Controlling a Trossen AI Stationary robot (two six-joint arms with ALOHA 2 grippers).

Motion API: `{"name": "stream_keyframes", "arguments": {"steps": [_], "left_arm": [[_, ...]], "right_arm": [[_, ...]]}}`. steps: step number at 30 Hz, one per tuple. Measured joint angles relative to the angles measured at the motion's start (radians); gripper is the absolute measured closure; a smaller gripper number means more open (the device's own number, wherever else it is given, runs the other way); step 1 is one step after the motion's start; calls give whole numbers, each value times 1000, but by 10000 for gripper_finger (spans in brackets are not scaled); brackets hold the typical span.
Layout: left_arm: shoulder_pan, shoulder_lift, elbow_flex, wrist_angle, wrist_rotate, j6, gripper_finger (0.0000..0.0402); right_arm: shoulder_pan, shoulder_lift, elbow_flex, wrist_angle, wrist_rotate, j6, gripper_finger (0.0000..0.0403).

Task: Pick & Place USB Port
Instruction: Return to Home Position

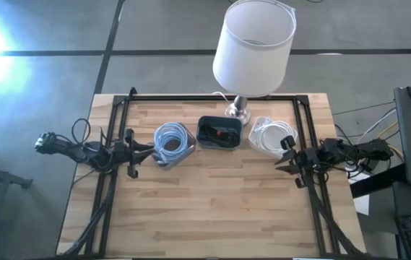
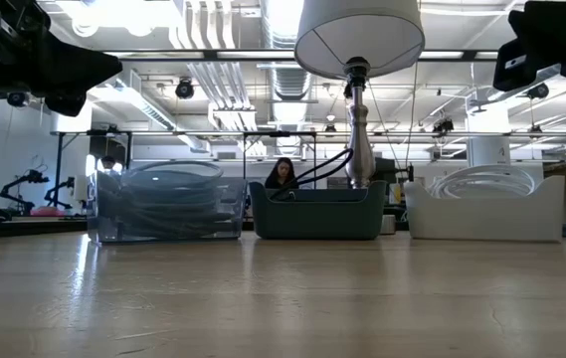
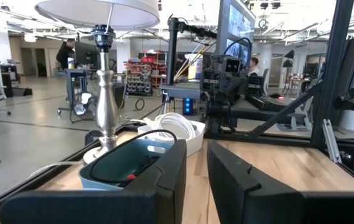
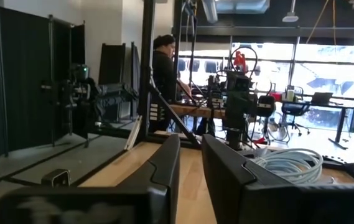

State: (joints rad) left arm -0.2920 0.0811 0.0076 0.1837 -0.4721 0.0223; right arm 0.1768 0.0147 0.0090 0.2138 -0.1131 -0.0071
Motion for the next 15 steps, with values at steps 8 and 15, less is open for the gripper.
{"name": "stream_keyframes", "arguments": {"steps": [8,15], "left_arm": [[0,0,0,0,0,0,335],[0,0,-1,1,0,0,335]], "right_arm": [[0,0,0,0,1,4,326],[0,1,0,0,1,4,318]]}}
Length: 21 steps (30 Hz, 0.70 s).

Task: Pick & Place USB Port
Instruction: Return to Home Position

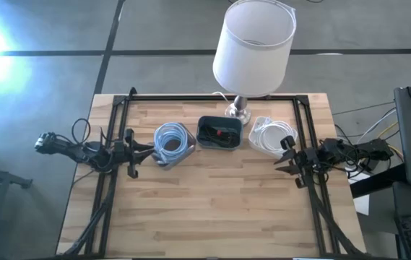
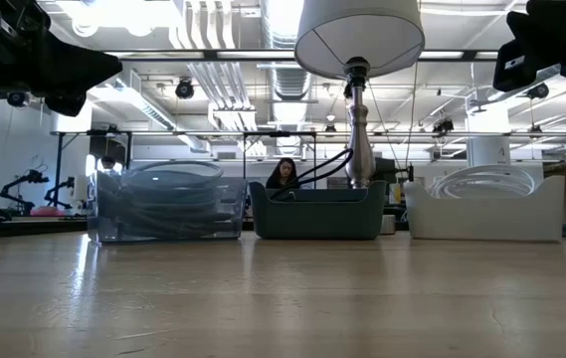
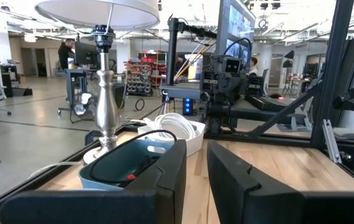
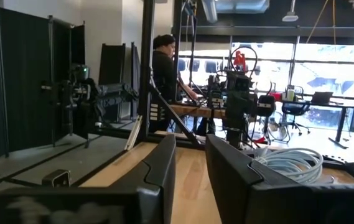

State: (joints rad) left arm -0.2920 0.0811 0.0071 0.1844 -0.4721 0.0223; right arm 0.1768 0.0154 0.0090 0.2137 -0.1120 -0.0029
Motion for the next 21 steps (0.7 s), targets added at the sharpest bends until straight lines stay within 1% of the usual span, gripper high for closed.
{"name": "stream_keyframes", "arguments": {"steps": [5,14,21], "left_arm": [[0,0,0,0,0,0,335],[0,0,0,1,0,0,335],[0,0,0,1,0,0,335]], "right_arm": [[0,0,0,0,0,0,317],[0,0,0,0,0,0,335],[0,0,0,0,0,2,339]]}}
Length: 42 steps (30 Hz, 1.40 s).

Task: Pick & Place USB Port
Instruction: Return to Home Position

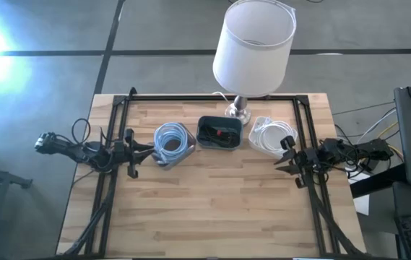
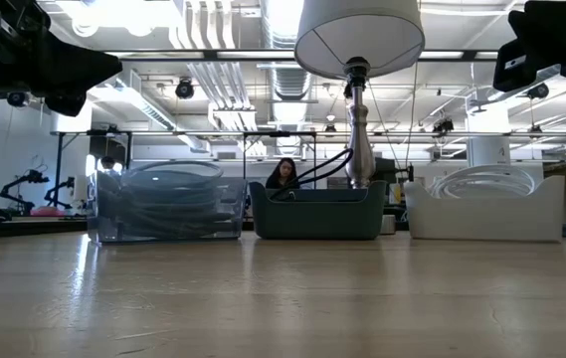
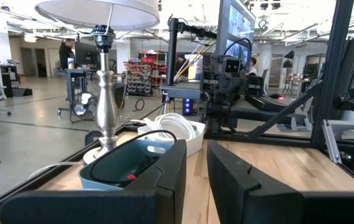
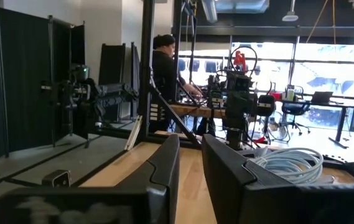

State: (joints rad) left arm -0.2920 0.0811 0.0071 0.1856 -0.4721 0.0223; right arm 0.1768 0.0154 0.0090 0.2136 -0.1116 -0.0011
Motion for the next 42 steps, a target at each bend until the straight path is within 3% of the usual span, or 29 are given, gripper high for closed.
{"name": "stream_keyframes", "arguments": {"steps": [18,42], "left_arm": [[0,0,0,0,0,0,335],[0,0,0,0,0,0,335]], "right_arm": [[0,0,0,0,0,0,314],[0,0,0,0,0,0,334]]}}
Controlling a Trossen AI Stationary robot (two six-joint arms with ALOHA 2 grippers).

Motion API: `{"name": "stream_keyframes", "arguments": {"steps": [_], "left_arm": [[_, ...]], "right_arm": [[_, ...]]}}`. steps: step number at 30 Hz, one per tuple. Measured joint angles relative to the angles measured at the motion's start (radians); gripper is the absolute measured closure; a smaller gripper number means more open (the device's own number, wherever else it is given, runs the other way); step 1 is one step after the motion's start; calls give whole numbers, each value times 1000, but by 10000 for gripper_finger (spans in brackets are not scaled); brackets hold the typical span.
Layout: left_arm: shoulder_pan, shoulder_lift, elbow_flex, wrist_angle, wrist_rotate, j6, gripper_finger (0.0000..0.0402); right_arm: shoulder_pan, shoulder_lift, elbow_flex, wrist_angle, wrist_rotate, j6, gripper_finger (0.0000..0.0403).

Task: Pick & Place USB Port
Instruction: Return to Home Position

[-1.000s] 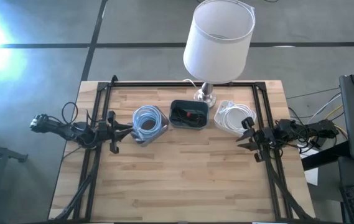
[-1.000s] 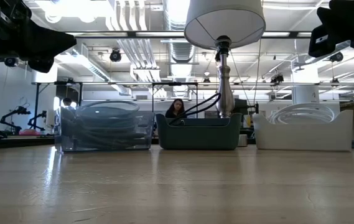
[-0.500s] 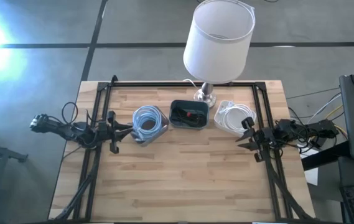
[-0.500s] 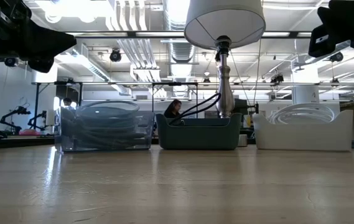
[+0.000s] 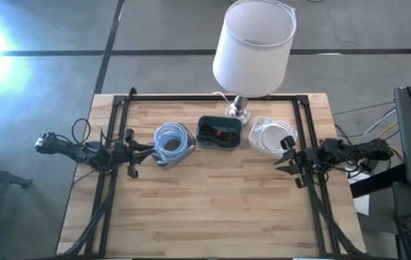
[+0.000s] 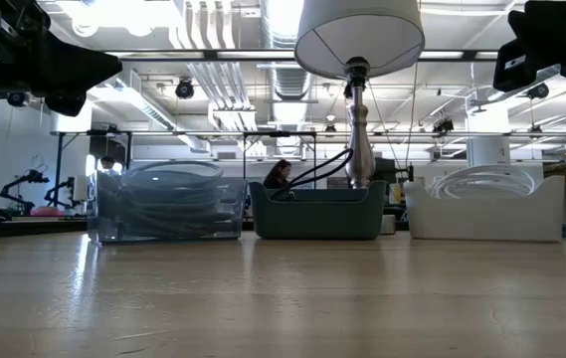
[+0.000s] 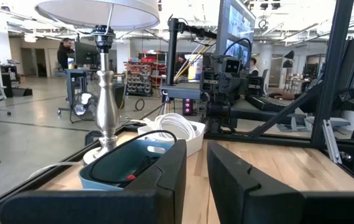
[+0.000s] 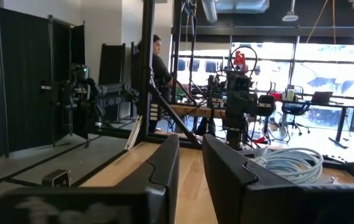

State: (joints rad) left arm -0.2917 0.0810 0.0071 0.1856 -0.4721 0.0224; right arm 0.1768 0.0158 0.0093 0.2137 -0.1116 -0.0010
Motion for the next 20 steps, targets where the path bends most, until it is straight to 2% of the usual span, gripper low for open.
{"name": "stream_keyframes", "arguments": {"steps": [14,20], "left_arm": [[0,0,0,0,0,0,335],[0,0,0,0,0,0,335]], "right_arm": [[0,0,0,0,0,0,314],[0,0,0,0,0,-1,320]]}}
